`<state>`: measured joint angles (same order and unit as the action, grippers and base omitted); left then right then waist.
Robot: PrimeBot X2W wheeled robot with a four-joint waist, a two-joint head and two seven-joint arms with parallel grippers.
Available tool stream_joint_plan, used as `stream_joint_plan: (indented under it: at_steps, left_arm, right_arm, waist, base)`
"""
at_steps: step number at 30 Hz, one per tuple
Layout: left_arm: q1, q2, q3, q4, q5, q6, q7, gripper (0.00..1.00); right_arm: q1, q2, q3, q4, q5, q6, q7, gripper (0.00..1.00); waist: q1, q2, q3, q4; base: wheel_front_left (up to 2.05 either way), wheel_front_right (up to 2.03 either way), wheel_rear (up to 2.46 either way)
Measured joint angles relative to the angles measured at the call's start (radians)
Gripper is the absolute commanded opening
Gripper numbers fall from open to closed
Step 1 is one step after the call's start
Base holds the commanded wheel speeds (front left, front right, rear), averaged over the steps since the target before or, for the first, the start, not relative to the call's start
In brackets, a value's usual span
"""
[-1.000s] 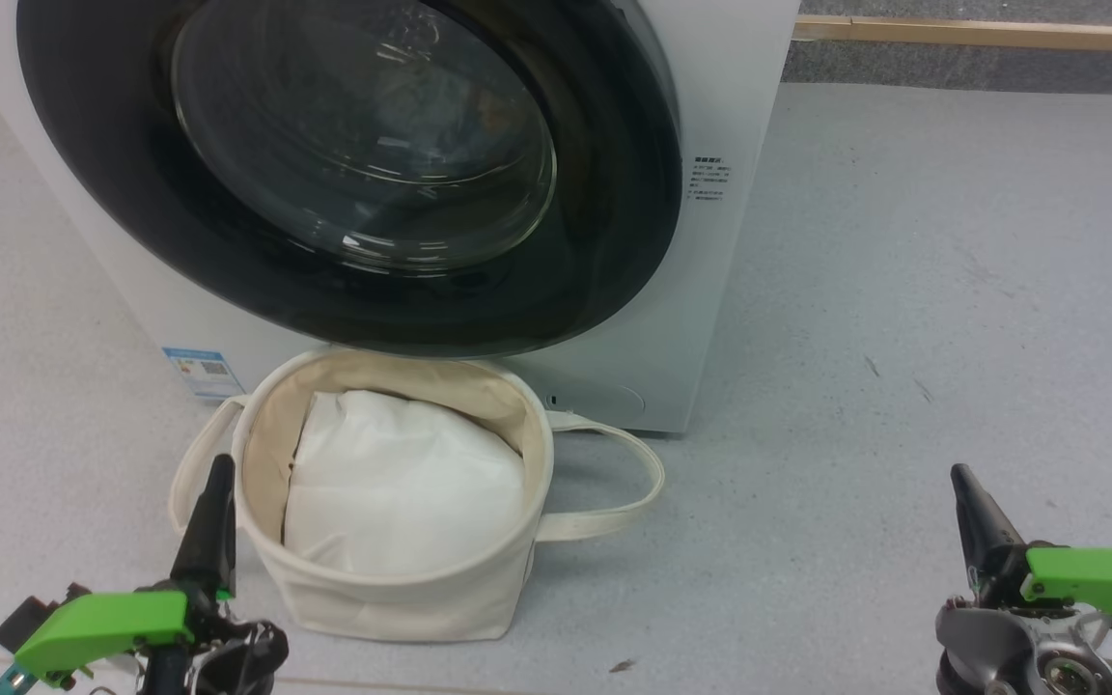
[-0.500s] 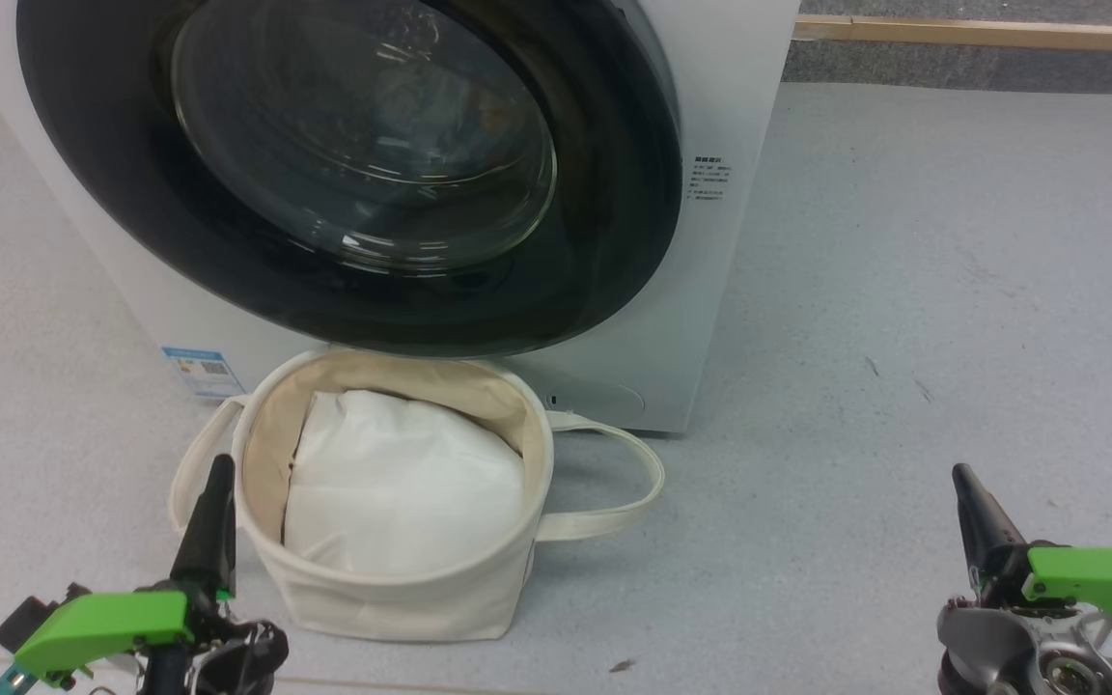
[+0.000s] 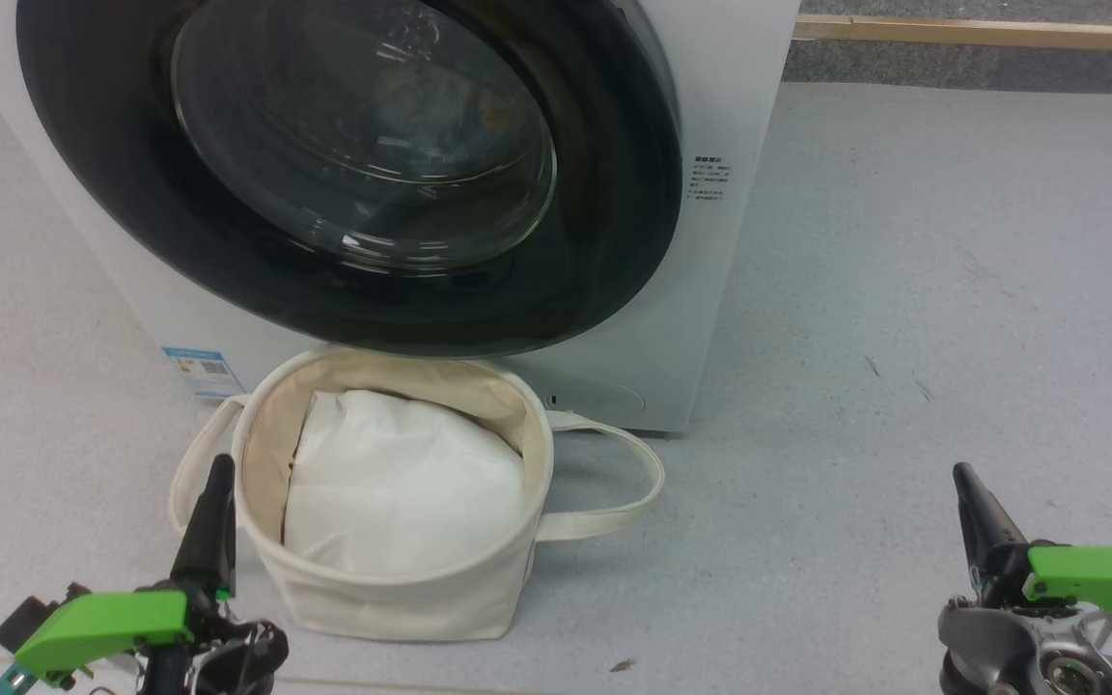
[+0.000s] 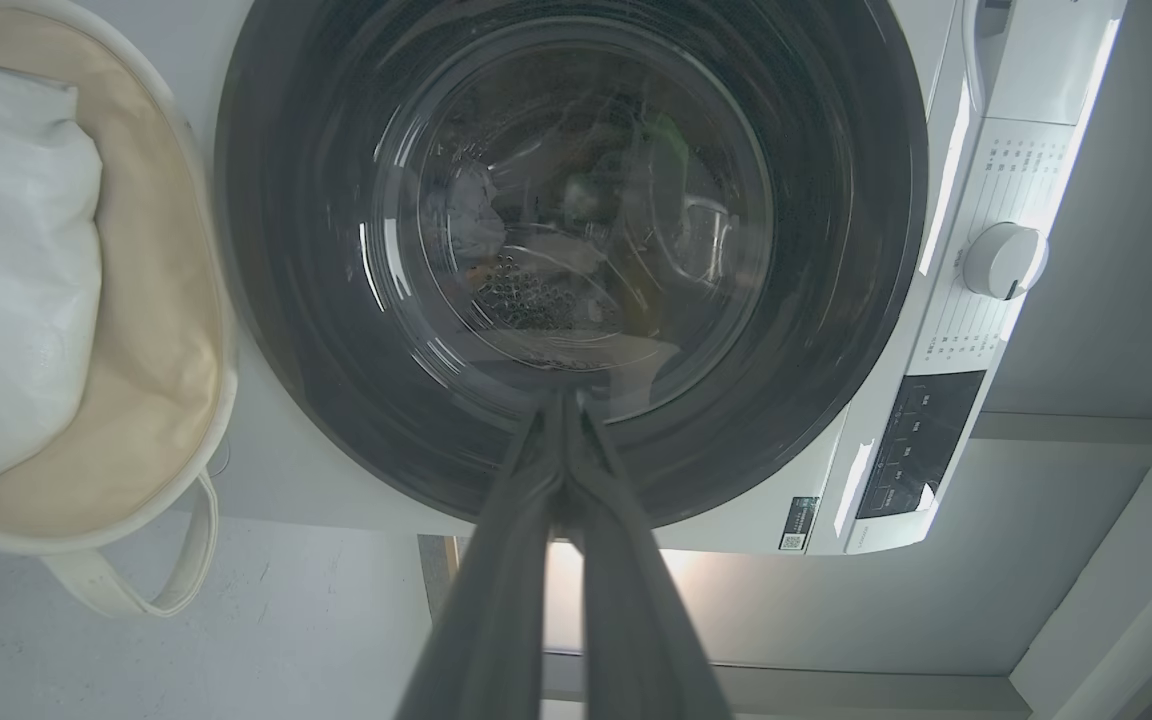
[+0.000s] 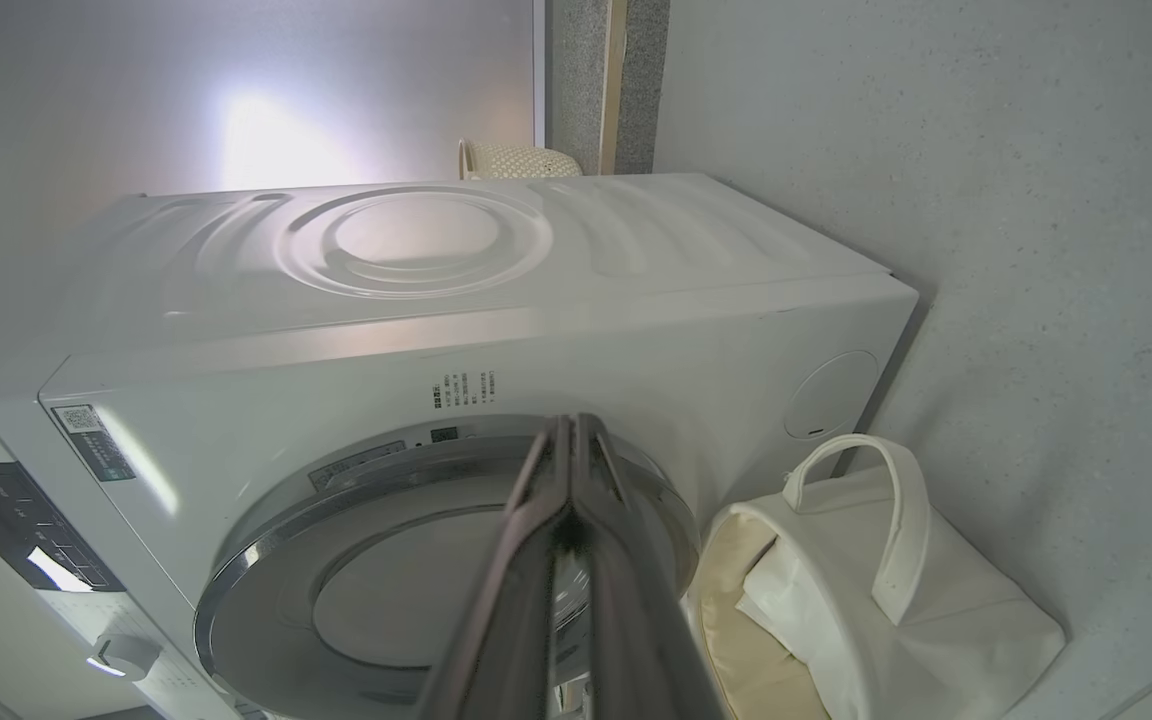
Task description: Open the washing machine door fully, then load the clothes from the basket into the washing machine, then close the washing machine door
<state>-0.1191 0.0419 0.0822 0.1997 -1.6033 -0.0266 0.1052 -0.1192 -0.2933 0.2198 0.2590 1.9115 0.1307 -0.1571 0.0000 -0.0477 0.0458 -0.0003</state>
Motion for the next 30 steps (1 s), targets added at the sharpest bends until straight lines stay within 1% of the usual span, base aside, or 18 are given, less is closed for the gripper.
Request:
stream_joint_plan:
  at_steps: [16, 30]
  left_arm:
    - [0.000, 0.000, 0.000, 0.000, 0.000, 0.000, 0.000, 0.00]
    - [0.013, 0.000, 0.000, -0.001, 0.000, 0.000, 0.000, 0.00]
  right_arm:
    - [0.000, -0.026, 0.032, -0.010, 0.027, 0.000, -0.024, 0.00]
    - [-0.002, -0.036, 0.055, -0.019, 0.045, 0.000, -0.041, 0.00]
  waist:
    - [0.0000, 0.0001, 0.000, 0.000]
    - [0.0000, 0.0001, 0.001, 0.000]
  base:
    - [0.00, 0.00, 0.00]
    - [0.00, 0.00, 0.00]
